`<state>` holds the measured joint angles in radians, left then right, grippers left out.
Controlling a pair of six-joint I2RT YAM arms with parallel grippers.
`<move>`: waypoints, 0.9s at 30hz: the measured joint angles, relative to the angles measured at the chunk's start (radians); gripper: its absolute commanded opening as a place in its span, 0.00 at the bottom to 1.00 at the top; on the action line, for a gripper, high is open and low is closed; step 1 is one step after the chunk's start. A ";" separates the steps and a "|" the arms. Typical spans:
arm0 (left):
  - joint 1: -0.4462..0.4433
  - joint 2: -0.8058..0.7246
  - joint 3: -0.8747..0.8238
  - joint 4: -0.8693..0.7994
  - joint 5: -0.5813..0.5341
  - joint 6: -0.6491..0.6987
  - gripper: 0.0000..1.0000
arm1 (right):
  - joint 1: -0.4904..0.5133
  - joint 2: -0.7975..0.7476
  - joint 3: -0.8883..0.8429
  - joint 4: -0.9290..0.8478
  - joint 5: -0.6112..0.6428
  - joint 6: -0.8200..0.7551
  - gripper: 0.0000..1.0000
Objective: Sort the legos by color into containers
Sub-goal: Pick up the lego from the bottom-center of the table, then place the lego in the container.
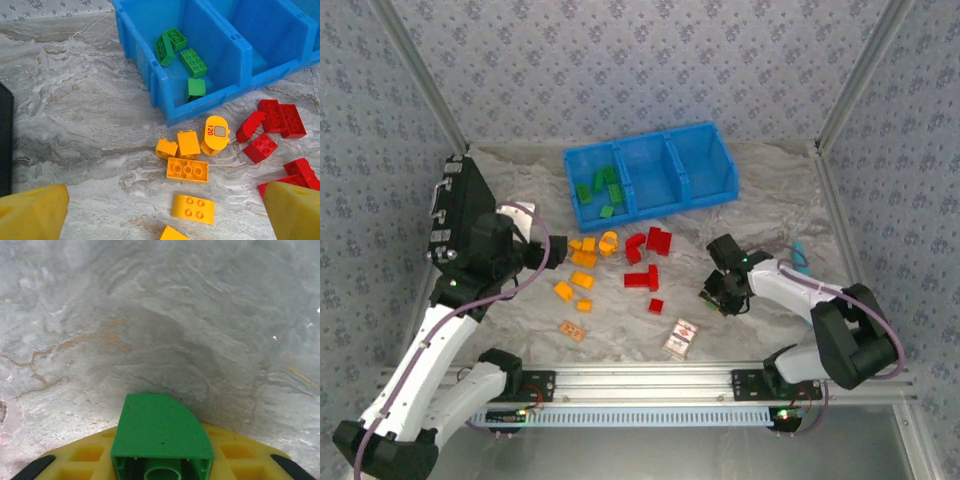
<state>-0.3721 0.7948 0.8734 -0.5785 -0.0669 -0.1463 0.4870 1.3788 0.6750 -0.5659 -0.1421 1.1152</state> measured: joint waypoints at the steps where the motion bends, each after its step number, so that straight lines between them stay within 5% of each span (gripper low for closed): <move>1: 0.000 -0.003 0.000 0.000 0.000 0.000 1.00 | 0.000 0.011 0.017 -0.011 0.006 -0.017 0.30; 9: 0.000 -0.051 -0.008 -0.007 -0.010 0.008 1.00 | 0.023 0.118 0.398 -0.189 0.096 -0.247 0.28; 23: 0.006 -0.193 -0.065 -0.080 0.006 0.020 1.00 | 0.186 0.858 1.814 -0.332 0.281 -0.779 0.28; 27: 0.006 -0.193 -0.073 -0.084 0.024 0.034 1.00 | 0.240 0.960 1.881 -0.314 0.307 -0.898 0.28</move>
<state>-0.3664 0.6022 0.8005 -0.6621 -0.0425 -0.1127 0.7273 2.3386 2.5557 -0.8803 0.1646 0.2176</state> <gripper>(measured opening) 0.999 0.332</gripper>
